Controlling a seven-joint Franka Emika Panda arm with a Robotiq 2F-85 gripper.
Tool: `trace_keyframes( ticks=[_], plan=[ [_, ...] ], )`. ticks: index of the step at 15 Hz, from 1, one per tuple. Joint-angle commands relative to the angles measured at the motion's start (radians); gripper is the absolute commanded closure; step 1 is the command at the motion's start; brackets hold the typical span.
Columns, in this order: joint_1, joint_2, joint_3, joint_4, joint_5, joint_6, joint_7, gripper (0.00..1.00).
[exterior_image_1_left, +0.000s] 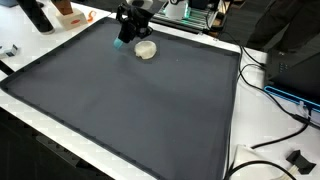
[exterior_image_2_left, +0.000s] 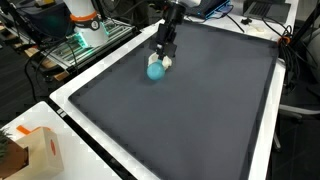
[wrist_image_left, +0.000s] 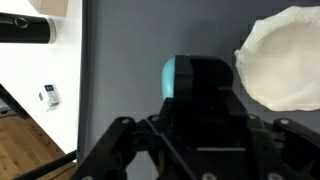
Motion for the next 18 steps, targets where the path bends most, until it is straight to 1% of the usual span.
trace_keyframes(
  ticks=[1, 7, 12, 13, 16, 17, 18],
  plan=[
    [-0.03, -0.127, -0.004, -0.096, 0.081, 0.095, -0.137, 0.75],
    [-0.055, -0.263, -0.016, -0.173, 0.279, 0.212, -0.398, 0.75],
    [-0.058, -0.353, -0.035, -0.22, 0.488, 0.291, -0.64, 0.75],
    [-0.062, -0.368, -0.042, -0.233, 0.505, 0.346, -0.666, 0.75],
    [-0.044, -0.405, -0.08, -0.269, 0.698, 0.456, -0.843, 0.75],
    [-0.026, -0.408, -0.101, -0.278, 0.802, 0.483, -0.932, 0.75],
    [0.043, -0.401, -0.168, -0.28, 0.88, 0.511, -1.001, 0.75]
  ],
)
